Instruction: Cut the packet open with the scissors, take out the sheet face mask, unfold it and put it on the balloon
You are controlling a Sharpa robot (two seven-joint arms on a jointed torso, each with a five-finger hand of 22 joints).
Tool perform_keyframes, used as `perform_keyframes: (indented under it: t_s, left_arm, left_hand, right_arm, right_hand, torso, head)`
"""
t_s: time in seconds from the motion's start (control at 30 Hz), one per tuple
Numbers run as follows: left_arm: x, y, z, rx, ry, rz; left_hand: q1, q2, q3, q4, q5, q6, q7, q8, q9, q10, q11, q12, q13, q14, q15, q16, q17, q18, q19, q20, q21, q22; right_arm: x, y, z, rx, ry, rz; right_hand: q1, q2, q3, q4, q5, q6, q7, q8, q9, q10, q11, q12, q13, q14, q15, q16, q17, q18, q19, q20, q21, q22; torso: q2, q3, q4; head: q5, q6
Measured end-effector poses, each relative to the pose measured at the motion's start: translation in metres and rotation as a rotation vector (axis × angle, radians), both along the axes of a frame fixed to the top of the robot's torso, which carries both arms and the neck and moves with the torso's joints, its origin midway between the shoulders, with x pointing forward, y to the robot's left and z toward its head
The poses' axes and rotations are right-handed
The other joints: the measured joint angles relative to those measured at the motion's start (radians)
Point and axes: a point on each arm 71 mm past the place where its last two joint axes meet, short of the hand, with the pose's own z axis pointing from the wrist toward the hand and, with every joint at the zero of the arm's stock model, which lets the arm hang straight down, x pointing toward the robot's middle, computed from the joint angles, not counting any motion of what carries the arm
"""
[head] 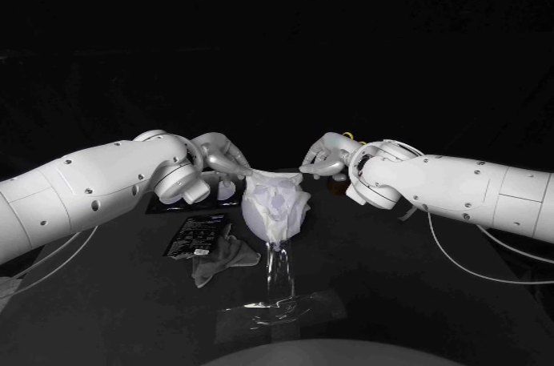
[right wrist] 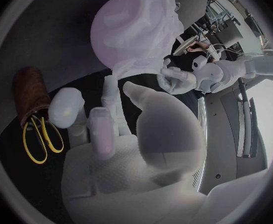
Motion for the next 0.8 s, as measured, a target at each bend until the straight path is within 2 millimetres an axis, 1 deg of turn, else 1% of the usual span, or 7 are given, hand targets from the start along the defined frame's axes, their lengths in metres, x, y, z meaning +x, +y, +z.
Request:
perform_keyframes:
  t_s: [0.03, 0.17, 0.27, 0.33, 0.47, 0.6, 0.8]
  left_arm:
    - [0.0, 0.0, 0.0, 0.001, 0.0, 0.002]
    - [0.002, -0.003, -0.001, 0.006, 0.003, 0.006]
    - [0.003, -0.005, -0.001, 0.009, 0.005, 0.007]
    - [0.004, -0.007, -0.001, 0.011, 0.007, 0.008]
    - [0.006, -0.01, -0.002, 0.017, 0.012, 0.008]
    - [0.008, -0.011, -0.003, 0.025, 0.019, 0.011]
    - [0.01, -0.008, -0.004, 0.038, 0.033, 0.019]
  left_hand:
    - [0.0, 0.0, 0.0, 0.0, 0.0, 0.0, 0.0, 0.002, 0.0, 0.0, 0.0, 0.0, 0.0, 0.0, 0.0, 0.0, 0.002, -0.005, 0.0, 0.0, 0.0, 0.001]
    - [0.0, 0.0, 0.002, 0.001, -0.002, 0.0, 0.0, 0.003, 0.0, 0.0, 0.0, 0.0, 0.0, 0.004, -0.004, 0.0, 0.006, 0.006, 0.0, 0.0, 0.0, 0.001]
    - [0.0, 0.0, 0.005, 0.0, -0.004, 0.0, 0.0, 0.003, 0.0, 0.0, 0.0, 0.0, 0.0, 0.008, 0.0, 0.003, 0.011, 0.006, 0.0, 0.0, 0.0, 0.002]
    - [0.0, 0.0, 0.006, 0.0, -0.002, -0.002, 0.001, 0.004, 0.0, 0.0, 0.0, 0.0, 0.0, 0.008, 0.0, 0.004, 0.012, 0.006, 0.0, 0.0, 0.0, 0.002]
    - [0.0, 0.0, 0.005, 0.0, 0.0, -0.002, 0.001, 0.004, 0.0, -0.003, 0.003, 0.0, 0.0, 0.008, 0.0, 0.004, 0.015, 0.006, 0.0, 0.0, 0.004, 0.003]
    - [0.0, 0.0, 0.005, 0.0, 0.0, -0.002, 0.001, 0.004, 0.0, -0.003, 0.003, 0.0, 0.0, 0.015, -0.001, 0.004, 0.02, 0.006, 0.0, 0.0, 0.004, 0.004]
    - [0.0, 0.0, 0.011, 0.0, 0.0, -0.006, 0.005, 0.004, 0.001, -0.011, 0.003, 0.0, 0.0, 0.015, -0.001, 0.008, 0.02, 0.005, -0.004, -0.004, 0.008, 0.006]
  right_arm:
    - [0.0, 0.0, -0.001, -0.005, 0.003, -0.003]
    - [0.001, 0.0, -0.002, -0.021, 0.01, -0.014]
    - [0.002, 0.0, -0.003, -0.029, 0.013, -0.021]
    - [0.003, 0.0, -0.003, -0.034, 0.013, -0.024]
    - [0.003, 0.001, -0.004, -0.04, 0.014, -0.028]
    - [0.003, 0.002, -0.004, -0.043, 0.008, -0.029]
    - [0.003, -0.002, 0.001, -0.03, -0.063, 0.0]
  right_hand:
    - [0.0, 0.0, 0.0, 0.0, 0.0, 0.0, 0.0, 0.0, 0.0, 0.0, 0.0, 0.0, 0.0, 0.0, 0.0, 0.0, 0.0, 0.0, 0.0, 0.0, 0.0, 0.0]
    - [0.0, 0.0, -0.003, 0.003, 0.0, 0.001, 0.001, 0.0, -0.002, 0.002, 0.002, -0.004, -0.004, 0.0, 0.0, 0.0, 0.0, 0.0, 0.0, 0.0, 0.002, 0.0]
    - [0.0, 0.0, -0.004, 0.004, 0.0, 0.006, 0.006, -0.004, -0.004, 0.004, 0.003, -0.004, -0.007, 0.0, 0.0, 0.0, 0.0, 0.0, 0.006, 0.006, 0.021, 0.0]
    - [0.001, 0.001, -0.004, 0.004, 0.0, 0.011, 0.0, -0.004, -0.005, 0.015, 0.0, -0.004, -0.009, 0.0, 0.0, 0.001, 0.0, 0.0, 0.012, 0.006, 0.036, 0.0]
    - [0.012, 0.012, -0.007, 0.007, 0.0, 0.021, 0.0, -0.004, -0.006, 0.022, -0.003, -0.006, -0.013, 0.0, 0.0, 0.006, 0.0, 0.0, 0.017, 0.002, 0.05, -0.001]
    - [0.021, 0.003, -0.01, 0.004, 0.0, 0.026, -0.004, -0.008, -0.009, 0.025, -0.004, -0.008, -0.016, 0.0, 0.0, 0.006, -0.001, 0.0, 0.02, -0.002, 0.05, -0.001]
    - [0.1, -0.001, -0.004, -0.046, 0.0, 0.037, -0.004, -0.013, -0.013, 0.035, -0.012, -0.015, -0.016, 0.0, 0.0, 0.006, -0.001, 0.0, 0.024, -0.006, 0.062, 0.0]
  torso:
    - [0.0, 0.0, -0.0001]
    - [0.0, 0.0, -0.0005]
    - [0.0, 0.0001, -0.001]
    - [0.0, 0.0006, -0.0012]
    - [0.0, 0.0012, -0.0013]
    - [0.0, 0.0017, -0.0016]
    - [0.0, 0.0015, -0.0016]
  head:
    - [0.0, 0.0]
    - [0.001, -0.002]
    - [0.002, -0.003]
    - [0.002, -0.004]
    - [0.001, -0.006]
    - [0.0, -0.008]
    - [0.0, -0.009]
